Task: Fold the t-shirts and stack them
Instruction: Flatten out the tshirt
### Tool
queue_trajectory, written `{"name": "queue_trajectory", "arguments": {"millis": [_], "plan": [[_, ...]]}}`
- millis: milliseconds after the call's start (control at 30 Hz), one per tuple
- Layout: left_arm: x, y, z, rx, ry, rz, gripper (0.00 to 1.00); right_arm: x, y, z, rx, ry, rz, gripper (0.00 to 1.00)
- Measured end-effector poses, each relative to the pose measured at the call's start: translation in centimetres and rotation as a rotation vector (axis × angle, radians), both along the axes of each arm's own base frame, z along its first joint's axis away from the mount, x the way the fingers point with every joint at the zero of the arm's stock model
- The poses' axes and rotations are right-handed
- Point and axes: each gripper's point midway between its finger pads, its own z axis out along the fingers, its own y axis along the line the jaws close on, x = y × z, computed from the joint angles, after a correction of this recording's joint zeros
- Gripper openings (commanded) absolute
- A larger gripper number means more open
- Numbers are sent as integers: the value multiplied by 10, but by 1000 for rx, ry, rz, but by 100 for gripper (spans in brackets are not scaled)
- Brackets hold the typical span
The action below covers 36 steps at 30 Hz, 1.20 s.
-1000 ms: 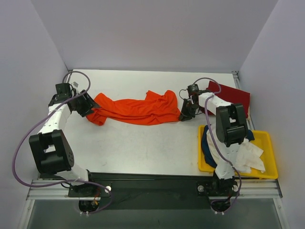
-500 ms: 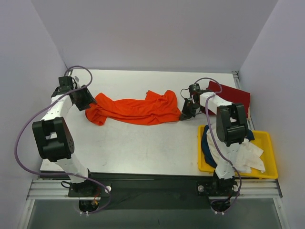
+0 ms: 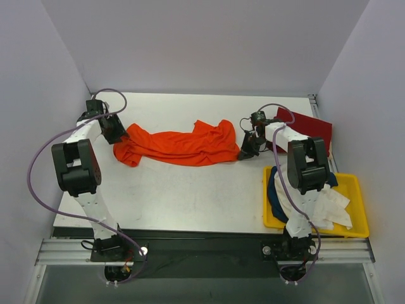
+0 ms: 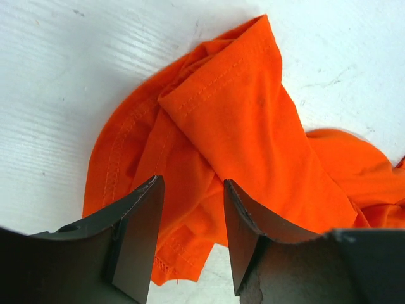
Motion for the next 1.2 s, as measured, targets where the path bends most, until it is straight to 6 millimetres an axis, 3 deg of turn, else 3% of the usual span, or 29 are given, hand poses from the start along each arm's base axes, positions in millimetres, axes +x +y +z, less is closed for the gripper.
{"name": "queue_trajectory", "arguments": {"millis": [333,433,800,900,933,967,1000,1200], "plan": [[32,7,-12,9,-12,3,48,-2,2,1,10,8,4,0],[36,8,-20,8,-2,5,43,-2,2,3,13,11,5,0],[47,11,-30,29,14,14,46,7,3,15,26,-6,3,0],[49,9,-34,27,19,9,30,8,3,17,27,-7,0,0],[49,8,-36,26,22,8,22,9,2,18,29,-8,-3,0],[49,8,-37,24,26,8,9,11,2,19,32,-10,-4,0],[49,7,-37,23,27,7,4,12,2,21,36,-12,-4,0],[53,3,-28,8,22,7,0,21,5,39,64,-40,-22,0]]}}
